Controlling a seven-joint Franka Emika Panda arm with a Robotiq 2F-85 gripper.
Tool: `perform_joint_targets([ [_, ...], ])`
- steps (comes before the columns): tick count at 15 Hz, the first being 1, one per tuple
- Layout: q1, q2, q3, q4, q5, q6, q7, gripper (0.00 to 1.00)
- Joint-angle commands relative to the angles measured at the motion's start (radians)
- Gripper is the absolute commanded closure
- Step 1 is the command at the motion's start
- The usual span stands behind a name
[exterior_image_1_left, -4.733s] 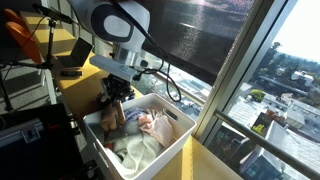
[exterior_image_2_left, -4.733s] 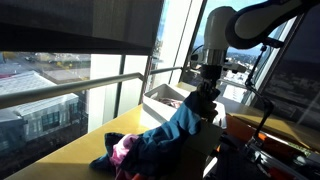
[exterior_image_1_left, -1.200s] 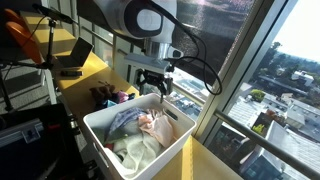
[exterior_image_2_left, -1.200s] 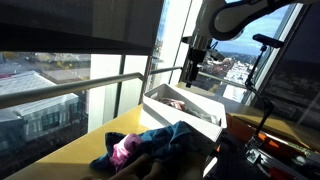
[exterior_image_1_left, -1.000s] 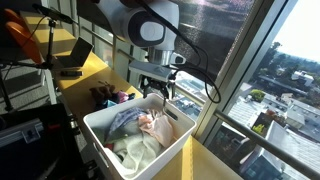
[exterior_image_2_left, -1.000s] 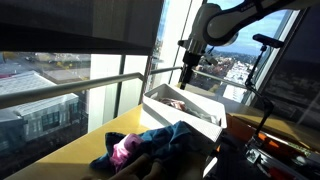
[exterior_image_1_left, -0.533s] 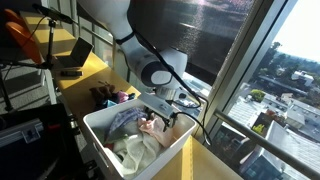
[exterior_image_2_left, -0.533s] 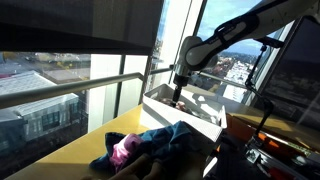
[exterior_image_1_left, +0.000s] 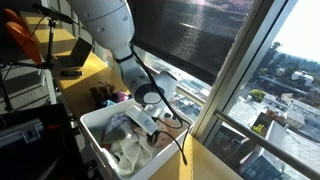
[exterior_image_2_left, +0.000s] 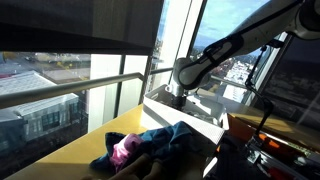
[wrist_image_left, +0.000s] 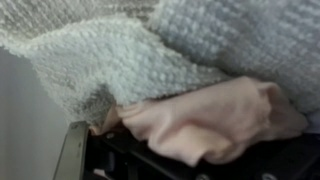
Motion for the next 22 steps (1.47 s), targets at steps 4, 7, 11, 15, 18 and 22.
perform_joint_targets([
  [4,-0.071,-0.076,-0.026,-0.065,-0.002,-0.038,-0.008,0.72],
  [7,-0.086,-0.177,-0.037,-0.114,-0.007,-0.046,-0.016,0.94],
  [11,-0.074,-0.34,-0.042,-0.165,-0.01,-0.082,-0.024,1.0],
  [15,-0.05,-0.475,-0.04,-0.139,0.011,-0.173,-0.029,1.0],
  [18,-0.017,-0.569,-0.039,-0.08,0.023,-0.253,-0.027,1.0],
  [22,0.048,-0.67,-0.033,0.013,0.015,-0.324,-0.016,1.0],
])
